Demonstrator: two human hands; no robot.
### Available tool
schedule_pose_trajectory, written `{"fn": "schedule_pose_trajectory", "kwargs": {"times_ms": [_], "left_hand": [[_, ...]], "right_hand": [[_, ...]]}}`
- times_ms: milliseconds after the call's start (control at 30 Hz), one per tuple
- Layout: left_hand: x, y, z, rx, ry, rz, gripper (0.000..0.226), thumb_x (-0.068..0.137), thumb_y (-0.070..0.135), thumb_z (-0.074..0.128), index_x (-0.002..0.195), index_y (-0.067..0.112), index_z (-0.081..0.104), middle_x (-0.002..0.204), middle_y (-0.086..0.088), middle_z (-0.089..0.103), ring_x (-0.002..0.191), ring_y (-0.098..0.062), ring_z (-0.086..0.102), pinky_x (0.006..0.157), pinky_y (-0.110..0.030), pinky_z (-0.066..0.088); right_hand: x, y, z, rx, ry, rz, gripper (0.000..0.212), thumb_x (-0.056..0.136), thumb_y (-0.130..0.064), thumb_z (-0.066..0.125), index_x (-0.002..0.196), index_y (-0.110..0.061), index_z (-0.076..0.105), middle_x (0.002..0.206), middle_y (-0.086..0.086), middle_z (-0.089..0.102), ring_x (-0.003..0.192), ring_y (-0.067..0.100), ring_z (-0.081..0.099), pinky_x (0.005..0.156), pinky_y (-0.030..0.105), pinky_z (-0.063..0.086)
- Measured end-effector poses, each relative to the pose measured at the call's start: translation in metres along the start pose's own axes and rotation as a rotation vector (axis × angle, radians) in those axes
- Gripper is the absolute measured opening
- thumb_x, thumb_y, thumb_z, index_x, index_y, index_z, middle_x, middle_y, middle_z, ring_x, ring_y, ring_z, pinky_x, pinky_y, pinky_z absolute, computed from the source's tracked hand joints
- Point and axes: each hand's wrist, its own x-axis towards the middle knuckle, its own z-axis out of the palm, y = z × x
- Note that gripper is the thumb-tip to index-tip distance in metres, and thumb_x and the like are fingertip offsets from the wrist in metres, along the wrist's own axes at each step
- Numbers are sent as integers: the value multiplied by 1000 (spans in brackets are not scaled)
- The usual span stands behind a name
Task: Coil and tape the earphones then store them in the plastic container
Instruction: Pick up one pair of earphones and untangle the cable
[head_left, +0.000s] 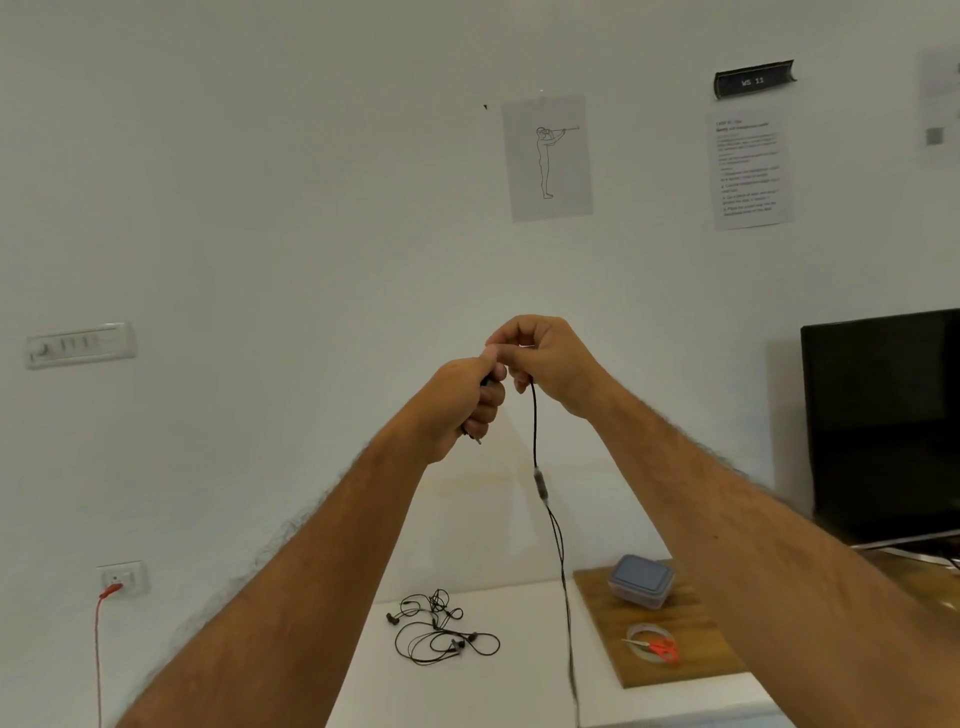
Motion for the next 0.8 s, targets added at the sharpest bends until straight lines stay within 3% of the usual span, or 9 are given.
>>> {"fn": "schedule_pose_trajectory", "kwargs": {"times_ms": [133,300,367,533,633,800], "left_hand": [[0,6,-2,-167,-45,18,37,106,36,25,77,20,42,58,6,31,51,-10,20,46,-21,20],[2,18,3,-311,-63,139,27,102,19,27,84,14,47,59,3,38,48,-10,27,45,-22,28],[4,19,5,-278,-27,200,24,103,18,29,92,12,50,60,3,42,48,-9,33,46,-22,34],[12,13,0,-168,153,292,24,106,20,33,105,10,55,64,2,54,54,-13,55,62,-32,56],[16,8,-10,-74,256,333,25,107,20,31,102,13,55,68,-1,60,60,-16,63,66,-30,58],[18,-3,-23,105,280,323,25,105,19,33,102,10,56,71,-5,63,63,-16,65,64,-24,56]], "right_hand": [[-3,6,3,117,10,23,4,91,-6,65,88,-5,67,63,-4,63,50,12,49,51,26,46],[-16,15,20,264,-47,126,23,95,-9,60,74,-19,65,62,3,60,53,17,50,51,28,46],[-25,18,27,290,-105,181,25,99,-8,53,78,-17,64,64,3,59,53,15,51,52,30,48],[-42,17,36,33,-334,248,24,104,-17,45,94,-8,65,73,11,59,57,19,55,61,36,55],[-46,10,35,-64,-417,269,24,104,-17,44,105,-8,65,70,7,53,54,17,51,56,33,56],[-41,-4,25,-249,-364,268,20,97,-25,57,100,-9,68,64,-2,51,51,10,43,45,21,36]]}}
